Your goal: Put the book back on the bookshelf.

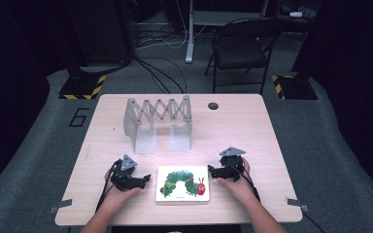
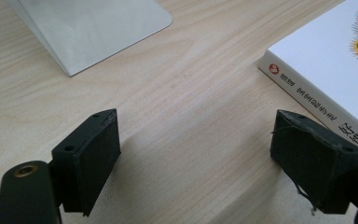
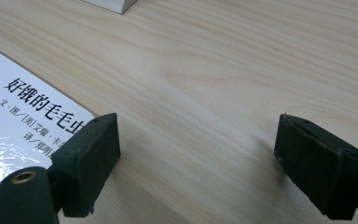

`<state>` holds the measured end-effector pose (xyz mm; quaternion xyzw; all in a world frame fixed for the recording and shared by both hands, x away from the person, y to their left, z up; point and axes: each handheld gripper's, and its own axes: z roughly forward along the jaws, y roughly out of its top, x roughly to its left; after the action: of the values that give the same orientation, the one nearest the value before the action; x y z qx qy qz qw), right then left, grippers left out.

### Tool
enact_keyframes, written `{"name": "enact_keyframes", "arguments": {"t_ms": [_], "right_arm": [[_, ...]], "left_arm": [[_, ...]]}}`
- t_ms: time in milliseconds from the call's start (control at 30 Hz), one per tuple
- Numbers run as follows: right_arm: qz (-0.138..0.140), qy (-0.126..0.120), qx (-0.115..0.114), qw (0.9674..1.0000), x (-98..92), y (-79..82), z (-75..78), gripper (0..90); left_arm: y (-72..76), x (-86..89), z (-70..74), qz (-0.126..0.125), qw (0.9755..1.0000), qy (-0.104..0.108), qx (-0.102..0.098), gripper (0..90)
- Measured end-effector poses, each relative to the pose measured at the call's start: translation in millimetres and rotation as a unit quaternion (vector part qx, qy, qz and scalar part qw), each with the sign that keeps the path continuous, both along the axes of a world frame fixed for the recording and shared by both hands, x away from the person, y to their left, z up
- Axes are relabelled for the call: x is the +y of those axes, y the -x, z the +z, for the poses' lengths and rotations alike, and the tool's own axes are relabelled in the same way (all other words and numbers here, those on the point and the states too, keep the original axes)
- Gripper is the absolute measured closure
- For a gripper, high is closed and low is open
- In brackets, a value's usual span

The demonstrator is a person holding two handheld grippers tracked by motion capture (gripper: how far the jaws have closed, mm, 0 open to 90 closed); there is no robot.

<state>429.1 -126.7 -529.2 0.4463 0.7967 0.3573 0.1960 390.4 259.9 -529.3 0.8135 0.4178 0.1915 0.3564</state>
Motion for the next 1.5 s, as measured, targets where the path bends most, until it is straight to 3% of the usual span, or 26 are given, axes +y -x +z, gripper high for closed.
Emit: {"name": "enact_keyframes", "arguments": {"t_ms": [233,667,900,1067,1200,1333,1500], "right_arm": [[0.015,0.007,0.004,0.9999,0.8,-1.0,-0.1,9.2],[0.013,0.011,0.006,0.9998,1.2,-0.1,0.3,10.1],[0.023,0.005,0.005,0.9997,1.2,1.5,1.4,17.6],[0.030,0.009,0.005,0.9995,1.3,1.8,3.7,24.7],[0.024,0.012,0.019,0.9995,-0.3,2.4,8.1,36.3],[0.022,0.004,0.033,0.9992,-0.1,3.5,11.2,42.6],[0.024,0.003,0.043,0.9988,-1.4,3.5,13.8,46.0]], "left_arm": [[0.5,-0.6,0.3,0.003,1.0000,0.000,0.002,14.6],[3.0,-2.9,-0.6,0.020,0.9998,0.002,-0.003,14.8],[2.8,-2.4,0.5,0.022,0.9997,0.003,0.002,16.1],[2.3,-1.1,2.8,0.034,0.9993,0.009,0.007,24.0],[1.9,3.5,6.5,0.038,0.9983,0.035,0.028,31.5],[3.6,5.6,11.1,0.031,0.9979,0.038,0.041,36.5],[8.3,3.9,18.2,0.025,0.9982,0.040,0.038,37.8]]}}
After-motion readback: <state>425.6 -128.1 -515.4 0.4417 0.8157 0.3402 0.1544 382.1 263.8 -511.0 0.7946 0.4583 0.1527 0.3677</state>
